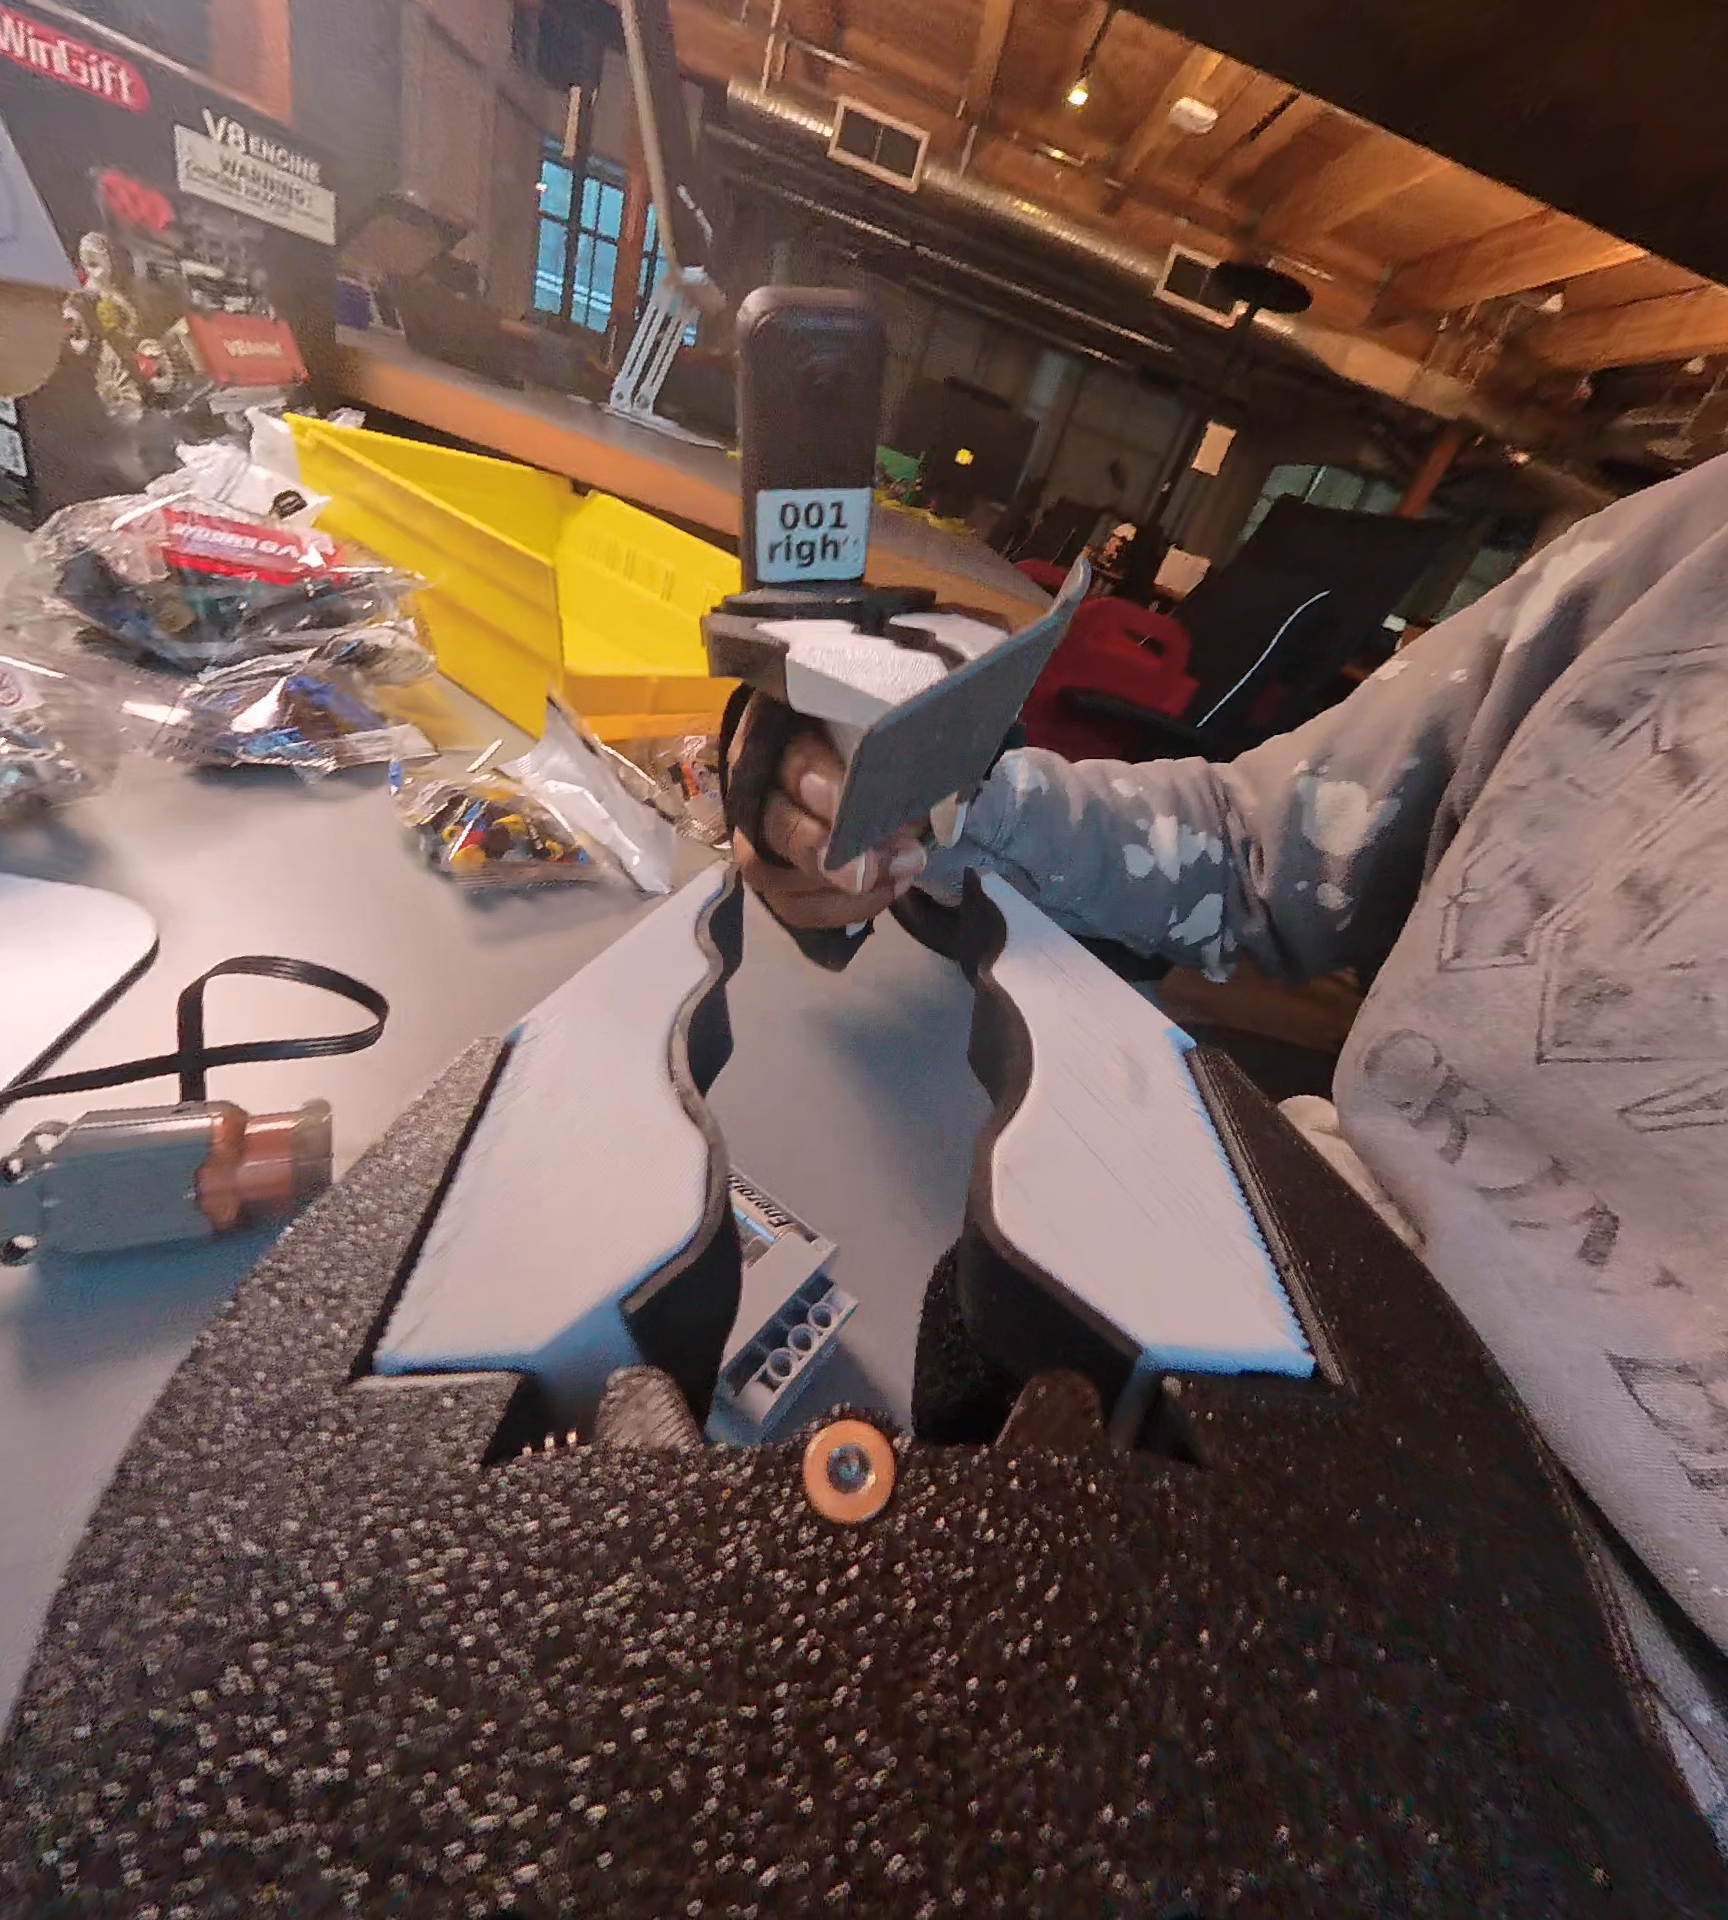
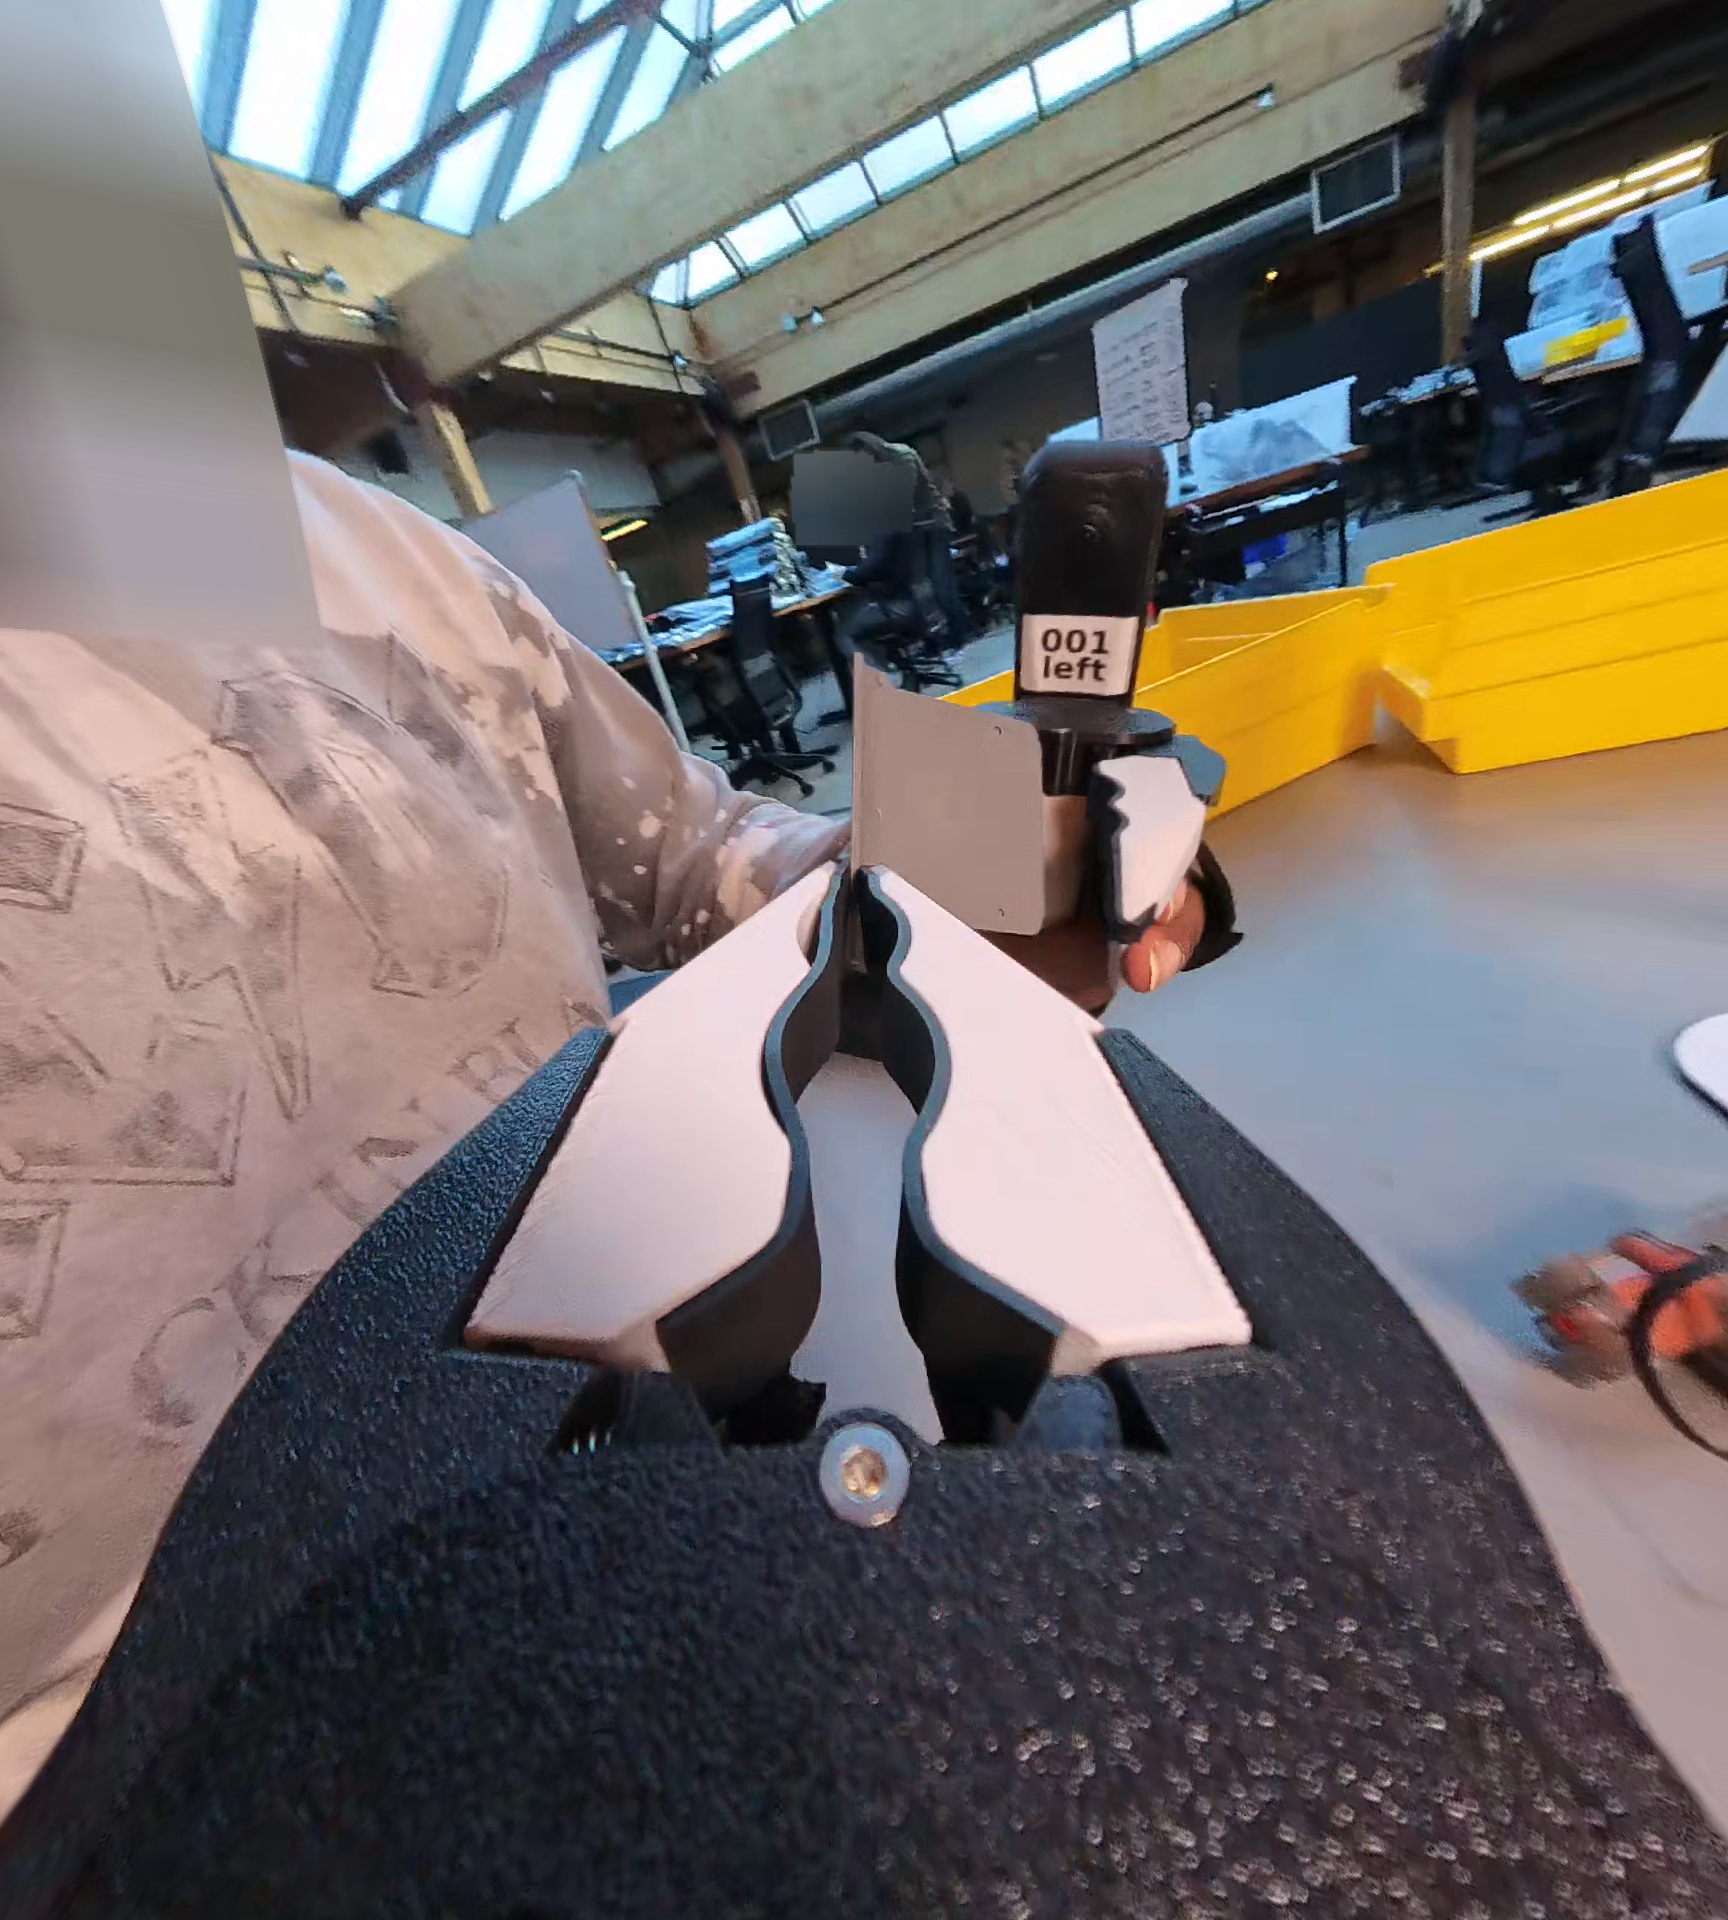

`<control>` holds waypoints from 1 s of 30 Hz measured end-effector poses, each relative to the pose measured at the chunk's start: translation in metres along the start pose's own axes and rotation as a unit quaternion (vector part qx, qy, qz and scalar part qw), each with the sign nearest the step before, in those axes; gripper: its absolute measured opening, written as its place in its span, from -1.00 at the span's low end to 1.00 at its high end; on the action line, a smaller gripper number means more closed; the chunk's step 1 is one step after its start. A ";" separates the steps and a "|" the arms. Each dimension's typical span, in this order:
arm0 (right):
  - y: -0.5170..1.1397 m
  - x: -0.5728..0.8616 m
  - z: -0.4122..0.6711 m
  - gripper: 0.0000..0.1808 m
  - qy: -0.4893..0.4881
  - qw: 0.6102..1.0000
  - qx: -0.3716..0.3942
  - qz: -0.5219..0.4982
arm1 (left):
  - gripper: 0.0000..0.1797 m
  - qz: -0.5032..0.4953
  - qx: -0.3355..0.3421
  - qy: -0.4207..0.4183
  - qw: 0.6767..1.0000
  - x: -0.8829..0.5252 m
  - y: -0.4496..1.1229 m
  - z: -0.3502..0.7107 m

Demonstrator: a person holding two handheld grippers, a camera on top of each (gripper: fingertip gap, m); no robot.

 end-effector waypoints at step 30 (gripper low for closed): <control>-0.004 0.050 -0.059 -0.72 -0.060 0.961 -0.202 -0.179 | -1.00 -0.010 -0.115 -0.264 0.958 -0.030 -0.007 -0.043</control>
Point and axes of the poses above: each gripper's, where its closed fingertips meet, y out along the fingers, z out of its top, x = y × z across the jaws, the point moved 2 cm from there along -y, back along the fingers, and after that the axes turned 10 degrees about -y, right-handed, at the moved point
